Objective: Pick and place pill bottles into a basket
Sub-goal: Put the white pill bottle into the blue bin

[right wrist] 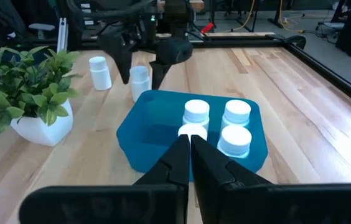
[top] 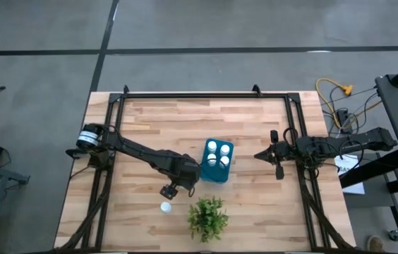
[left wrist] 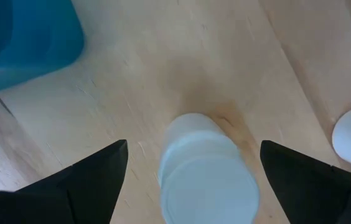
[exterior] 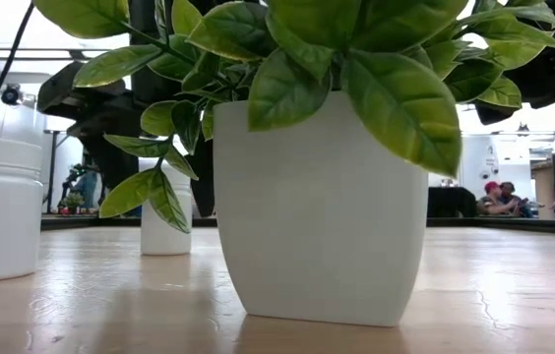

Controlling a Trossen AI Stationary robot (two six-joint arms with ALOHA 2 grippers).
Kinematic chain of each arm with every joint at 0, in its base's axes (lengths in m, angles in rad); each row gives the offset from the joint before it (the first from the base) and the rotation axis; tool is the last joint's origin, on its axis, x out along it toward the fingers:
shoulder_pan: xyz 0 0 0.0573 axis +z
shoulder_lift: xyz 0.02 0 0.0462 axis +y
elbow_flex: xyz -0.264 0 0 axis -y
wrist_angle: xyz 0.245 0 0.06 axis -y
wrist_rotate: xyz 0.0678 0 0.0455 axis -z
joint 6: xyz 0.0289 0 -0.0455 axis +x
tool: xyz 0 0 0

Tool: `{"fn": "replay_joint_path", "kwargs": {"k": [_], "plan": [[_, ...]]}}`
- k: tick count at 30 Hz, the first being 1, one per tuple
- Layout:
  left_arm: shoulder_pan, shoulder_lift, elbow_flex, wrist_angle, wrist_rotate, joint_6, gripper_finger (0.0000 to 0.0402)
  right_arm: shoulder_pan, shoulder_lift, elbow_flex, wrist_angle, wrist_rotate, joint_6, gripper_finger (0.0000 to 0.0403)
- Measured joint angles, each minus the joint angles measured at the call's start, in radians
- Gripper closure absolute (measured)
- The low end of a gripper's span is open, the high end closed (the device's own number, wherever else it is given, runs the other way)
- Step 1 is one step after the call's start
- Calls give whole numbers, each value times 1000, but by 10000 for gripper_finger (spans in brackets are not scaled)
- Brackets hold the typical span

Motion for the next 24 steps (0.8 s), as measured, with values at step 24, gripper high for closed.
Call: {"fn": "replay_joint_path", "kwargs": {"k": [24], "plan": [[0,-1,-22,-10,0,-52,85,0,0,0,-1,0,3,394]]}}
